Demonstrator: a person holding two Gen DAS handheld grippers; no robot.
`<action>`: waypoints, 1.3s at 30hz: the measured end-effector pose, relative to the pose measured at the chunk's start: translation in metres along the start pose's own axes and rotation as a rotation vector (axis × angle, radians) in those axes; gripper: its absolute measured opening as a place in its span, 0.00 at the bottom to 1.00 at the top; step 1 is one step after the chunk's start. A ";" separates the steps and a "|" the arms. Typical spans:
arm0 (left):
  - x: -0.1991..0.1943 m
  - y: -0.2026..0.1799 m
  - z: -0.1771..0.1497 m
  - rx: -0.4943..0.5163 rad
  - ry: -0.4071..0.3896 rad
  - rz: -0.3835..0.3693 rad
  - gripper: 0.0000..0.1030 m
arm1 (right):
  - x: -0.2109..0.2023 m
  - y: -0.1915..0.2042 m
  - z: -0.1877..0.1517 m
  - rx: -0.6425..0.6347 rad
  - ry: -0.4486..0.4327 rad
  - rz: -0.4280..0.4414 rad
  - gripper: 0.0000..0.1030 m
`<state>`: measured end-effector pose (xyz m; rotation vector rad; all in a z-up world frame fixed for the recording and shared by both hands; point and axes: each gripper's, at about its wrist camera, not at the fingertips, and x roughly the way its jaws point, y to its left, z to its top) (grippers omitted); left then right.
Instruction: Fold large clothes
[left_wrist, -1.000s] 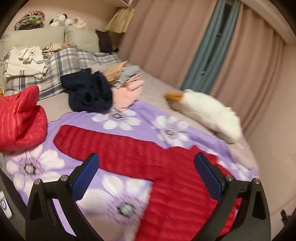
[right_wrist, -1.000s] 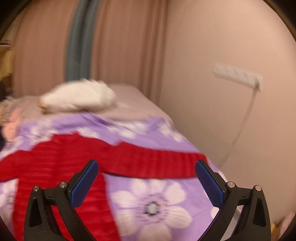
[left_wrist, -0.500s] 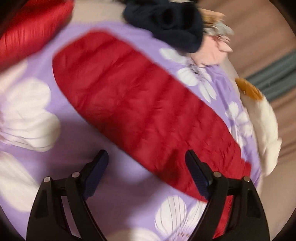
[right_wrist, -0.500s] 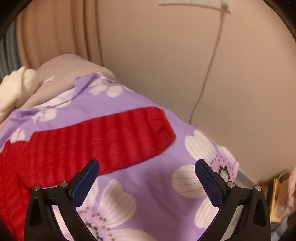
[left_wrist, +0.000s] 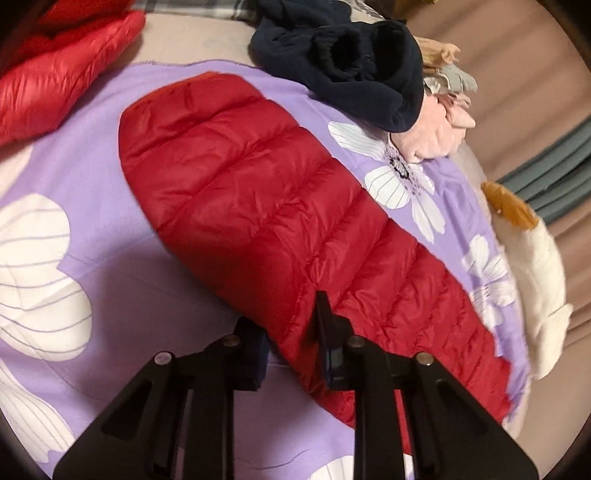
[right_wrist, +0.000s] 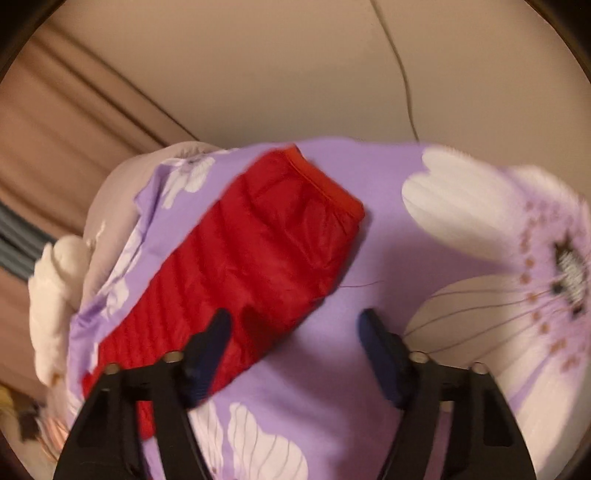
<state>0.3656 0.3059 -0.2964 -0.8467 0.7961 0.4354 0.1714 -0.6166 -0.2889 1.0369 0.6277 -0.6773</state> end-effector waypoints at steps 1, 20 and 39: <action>0.001 -0.003 0.000 0.011 -0.003 0.014 0.21 | 0.001 0.002 0.001 0.000 -0.011 0.008 0.49; -0.025 -0.062 -0.004 0.334 -0.177 0.106 0.11 | -0.084 0.267 -0.068 -0.534 -0.116 0.338 0.07; 0.006 -0.015 -0.004 0.188 -0.026 0.039 0.17 | -0.102 0.438 -0.379 -1.159 0.174 0.534 0.34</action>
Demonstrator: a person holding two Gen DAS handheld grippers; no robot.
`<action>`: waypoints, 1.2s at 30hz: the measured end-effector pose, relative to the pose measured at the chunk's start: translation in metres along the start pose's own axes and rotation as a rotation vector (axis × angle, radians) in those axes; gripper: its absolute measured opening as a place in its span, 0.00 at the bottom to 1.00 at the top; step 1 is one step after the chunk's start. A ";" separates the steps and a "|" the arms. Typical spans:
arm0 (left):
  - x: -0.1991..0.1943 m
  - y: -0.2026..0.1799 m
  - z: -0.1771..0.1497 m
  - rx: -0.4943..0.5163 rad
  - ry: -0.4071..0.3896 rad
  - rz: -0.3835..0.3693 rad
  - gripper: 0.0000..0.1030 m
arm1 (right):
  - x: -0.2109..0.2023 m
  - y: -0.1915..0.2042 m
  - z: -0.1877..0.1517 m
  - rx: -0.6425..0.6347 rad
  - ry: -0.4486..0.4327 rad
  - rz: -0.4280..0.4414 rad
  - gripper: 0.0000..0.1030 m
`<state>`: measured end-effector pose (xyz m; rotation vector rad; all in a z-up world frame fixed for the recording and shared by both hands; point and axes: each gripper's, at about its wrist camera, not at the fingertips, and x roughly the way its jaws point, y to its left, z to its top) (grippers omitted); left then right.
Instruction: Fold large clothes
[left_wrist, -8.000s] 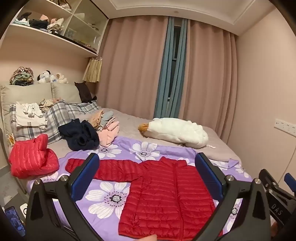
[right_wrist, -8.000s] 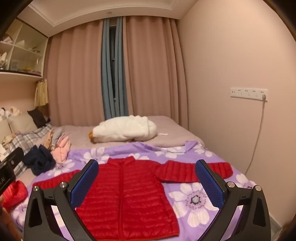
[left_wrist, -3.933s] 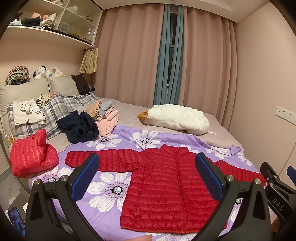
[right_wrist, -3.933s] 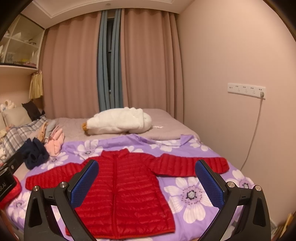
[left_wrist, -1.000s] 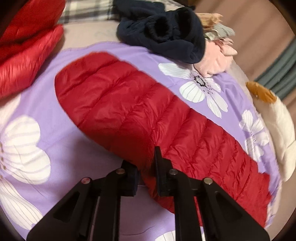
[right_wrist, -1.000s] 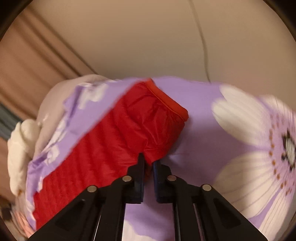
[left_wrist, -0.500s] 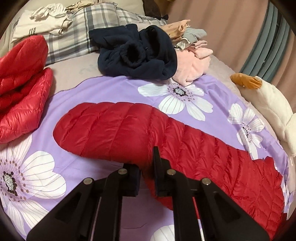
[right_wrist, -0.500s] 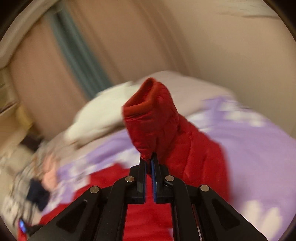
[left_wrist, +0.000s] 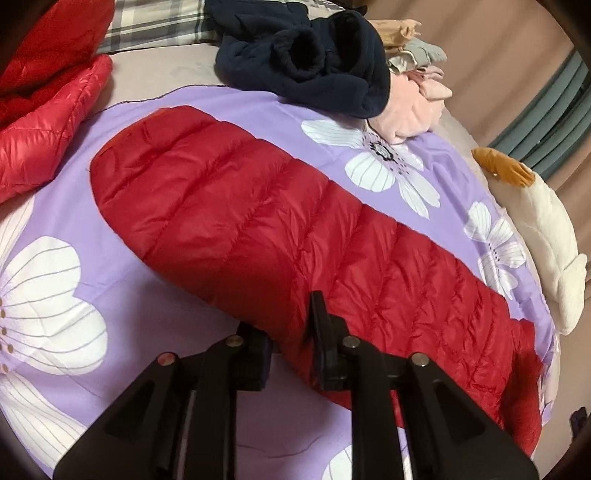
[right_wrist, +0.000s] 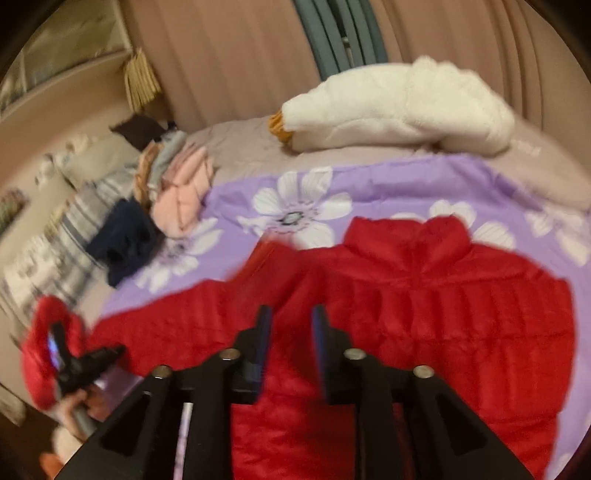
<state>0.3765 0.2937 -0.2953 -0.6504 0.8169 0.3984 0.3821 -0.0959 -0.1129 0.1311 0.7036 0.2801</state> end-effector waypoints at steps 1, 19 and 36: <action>-0.001 -0.002 -0.001 0.012 -0.013 0.013 0.17 | -0.007 0.002 0.001 -0.039 -0.017 -0.042 0.41; -0.103 -0.201 -0.041 0.457 -0.320 -0.077 0.10 | -0.056 -0.206 -0.065 0.370 0.026 -0.438 0.24; -0.128 -0.375 -0.271 0.844 -0.084 -0.401 0.54 | -0.131 -0.253 -0.090 0.501 -0.057 -0.533 0.24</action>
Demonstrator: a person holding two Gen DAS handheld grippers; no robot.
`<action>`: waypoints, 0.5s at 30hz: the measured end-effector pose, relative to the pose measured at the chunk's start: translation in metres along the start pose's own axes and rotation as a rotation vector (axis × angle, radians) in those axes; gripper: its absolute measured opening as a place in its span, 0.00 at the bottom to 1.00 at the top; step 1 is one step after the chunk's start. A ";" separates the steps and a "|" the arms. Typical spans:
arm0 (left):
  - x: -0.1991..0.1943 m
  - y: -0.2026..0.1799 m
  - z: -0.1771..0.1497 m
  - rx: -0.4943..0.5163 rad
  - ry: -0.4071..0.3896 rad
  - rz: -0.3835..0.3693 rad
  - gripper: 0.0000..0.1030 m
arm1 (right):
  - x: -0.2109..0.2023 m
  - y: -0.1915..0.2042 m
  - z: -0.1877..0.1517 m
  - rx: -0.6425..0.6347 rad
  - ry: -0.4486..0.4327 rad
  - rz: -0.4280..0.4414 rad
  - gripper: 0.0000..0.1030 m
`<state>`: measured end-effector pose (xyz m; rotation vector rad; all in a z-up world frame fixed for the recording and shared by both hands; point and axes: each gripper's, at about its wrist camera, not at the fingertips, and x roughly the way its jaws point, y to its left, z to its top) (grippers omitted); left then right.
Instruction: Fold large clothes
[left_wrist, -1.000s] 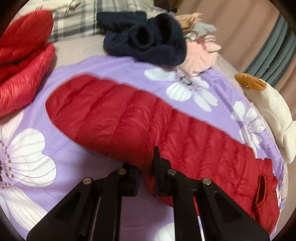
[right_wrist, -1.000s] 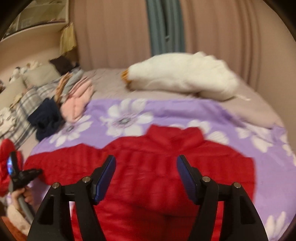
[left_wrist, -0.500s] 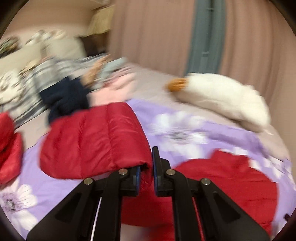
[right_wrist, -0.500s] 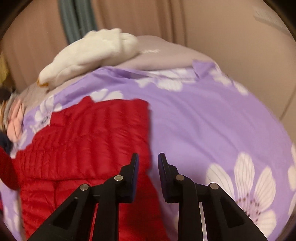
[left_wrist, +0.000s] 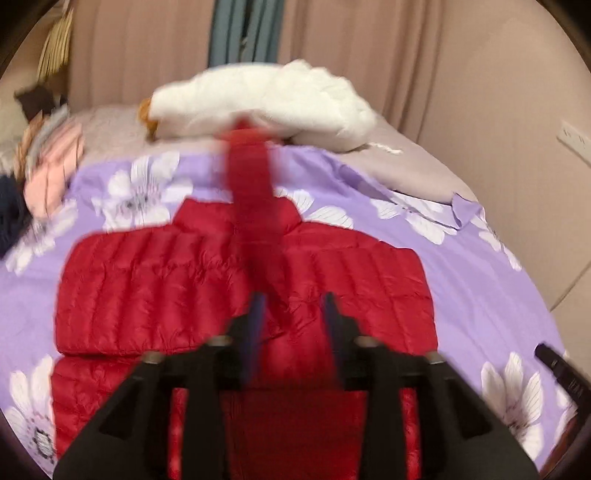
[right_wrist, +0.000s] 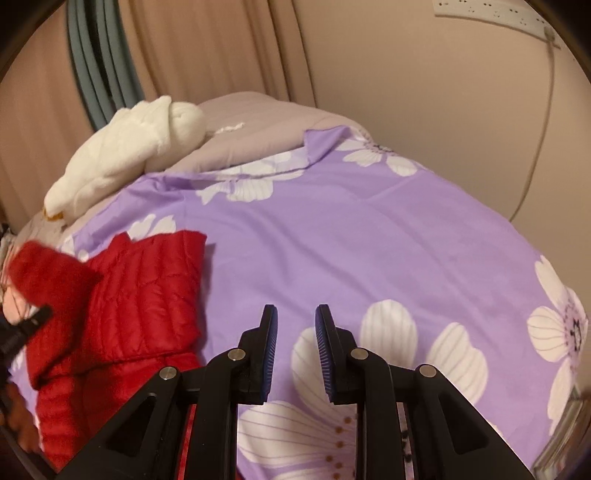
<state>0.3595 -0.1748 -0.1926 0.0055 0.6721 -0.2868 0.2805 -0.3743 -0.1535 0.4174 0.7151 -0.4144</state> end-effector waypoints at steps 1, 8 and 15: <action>-0.008 -0.006 -0.002 0.018 -0.031 -0.001 0.60 | -0.002 0.000 0.001 0.006 -0.001 0.005 0.24; -0.052 0.016 0.003 0.006 -0.132 0.026 0.61 | -0.014 0.015 0.000 0.015 -0.011 0.031 0.24; -0.064 0.084 0.005 -0.112 -0.122 0.135 0.38 | -0.016 0.060 0.003 -0.031 -0.025 0.097 0.24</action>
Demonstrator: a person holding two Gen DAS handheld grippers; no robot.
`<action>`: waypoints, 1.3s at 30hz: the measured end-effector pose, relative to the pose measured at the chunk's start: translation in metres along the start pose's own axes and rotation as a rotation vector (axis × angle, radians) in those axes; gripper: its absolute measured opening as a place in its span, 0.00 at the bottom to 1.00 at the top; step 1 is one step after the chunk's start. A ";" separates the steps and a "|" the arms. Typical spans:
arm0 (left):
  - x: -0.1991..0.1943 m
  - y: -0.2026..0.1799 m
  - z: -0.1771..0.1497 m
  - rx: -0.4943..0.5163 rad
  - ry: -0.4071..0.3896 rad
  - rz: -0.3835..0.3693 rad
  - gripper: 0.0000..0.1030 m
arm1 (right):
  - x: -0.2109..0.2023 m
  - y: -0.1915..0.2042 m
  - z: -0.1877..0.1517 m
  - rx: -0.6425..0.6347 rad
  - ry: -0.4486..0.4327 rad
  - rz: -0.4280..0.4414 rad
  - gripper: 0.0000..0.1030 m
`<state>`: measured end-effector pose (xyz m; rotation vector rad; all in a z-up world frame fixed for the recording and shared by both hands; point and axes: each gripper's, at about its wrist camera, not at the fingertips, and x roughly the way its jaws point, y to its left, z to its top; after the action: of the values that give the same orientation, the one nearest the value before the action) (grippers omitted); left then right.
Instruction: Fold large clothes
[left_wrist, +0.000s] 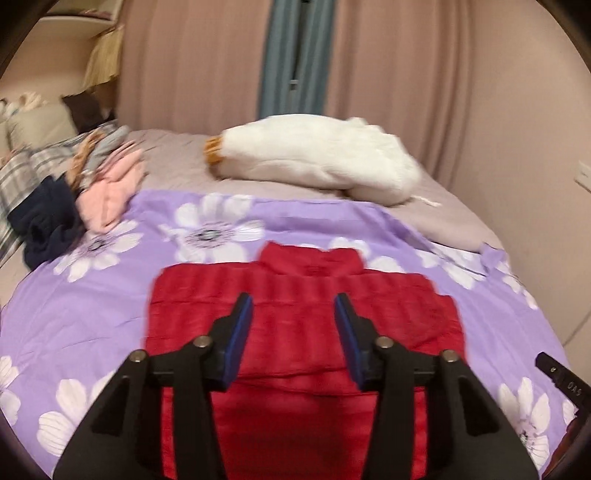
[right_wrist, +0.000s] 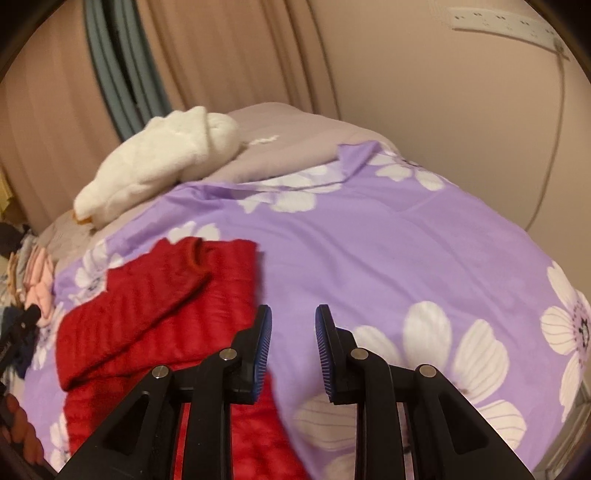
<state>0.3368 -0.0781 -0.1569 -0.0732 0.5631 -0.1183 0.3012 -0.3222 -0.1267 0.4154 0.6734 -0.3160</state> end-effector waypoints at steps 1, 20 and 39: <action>0.002 0.011 0.001 -0.011 0.003 0.032 0.36 | 0.003 0.010 0.002 -0.014 0.001 0.012 0.24; 0.141 0.106 -0.076 -0.158 0.191 0.189 0.25 | 0.174 0.106 -0.047 -0.214 0.092 0.016 0.24; 0.147 0.093 -0.076 -0.091 0.205 0.272 0.30 | 0.174 0.121 -0.052 -0.269 0.067 -0.077 0.23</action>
<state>0.4282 -0.0077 -0.3087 -0.0730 0.7779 0.1666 0.4517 -0.2186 -0.2454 0.1443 0.7877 -0.2809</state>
